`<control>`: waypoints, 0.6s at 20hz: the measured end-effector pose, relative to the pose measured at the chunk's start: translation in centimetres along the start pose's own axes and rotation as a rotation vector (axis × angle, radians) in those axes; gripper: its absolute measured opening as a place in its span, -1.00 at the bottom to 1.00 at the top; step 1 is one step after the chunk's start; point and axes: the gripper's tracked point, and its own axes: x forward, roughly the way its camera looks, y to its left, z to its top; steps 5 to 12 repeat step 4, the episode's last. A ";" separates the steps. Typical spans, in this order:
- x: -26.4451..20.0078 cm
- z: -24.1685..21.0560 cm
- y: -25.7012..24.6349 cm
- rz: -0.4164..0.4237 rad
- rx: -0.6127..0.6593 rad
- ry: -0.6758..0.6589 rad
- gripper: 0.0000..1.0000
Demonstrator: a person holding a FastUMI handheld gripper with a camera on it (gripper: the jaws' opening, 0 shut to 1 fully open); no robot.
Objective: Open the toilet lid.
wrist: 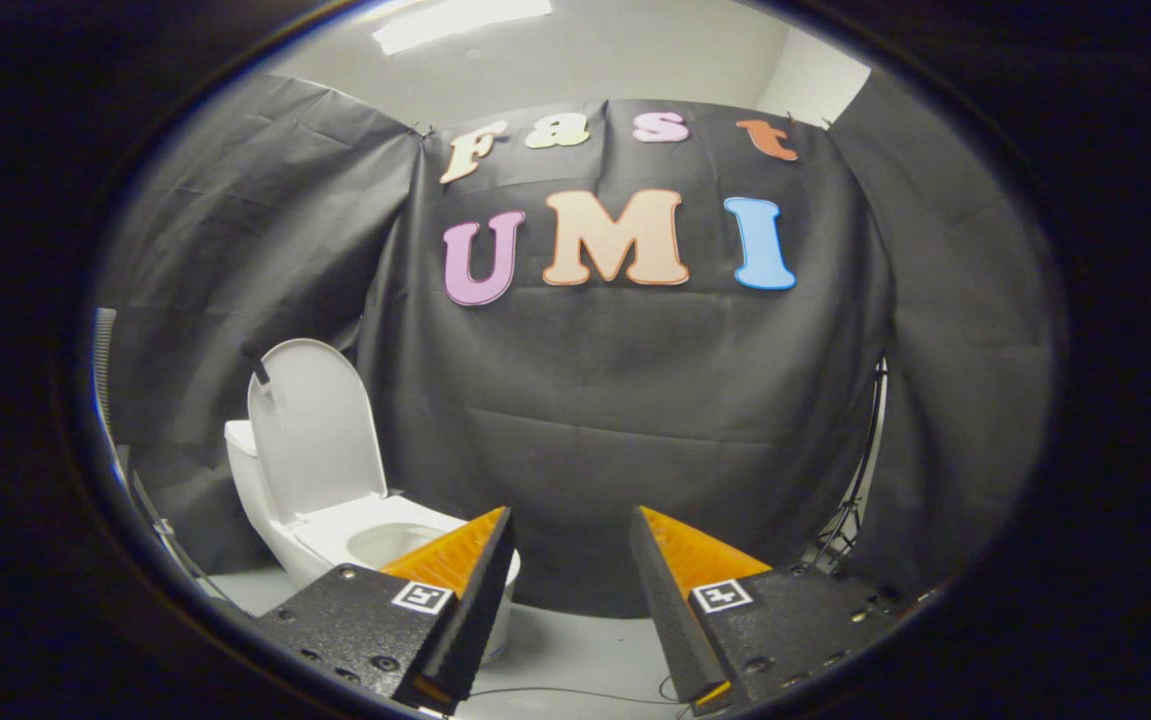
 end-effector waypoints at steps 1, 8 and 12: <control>0.0 -0.2 -0.4 -0.015 0.004 0.009 0.45; 0.2 -0.2 -0.4 -0.027 0.039 0.029 0.45; 0.2 -0.2 -0.4 -0.027 0.039 0.029 0.45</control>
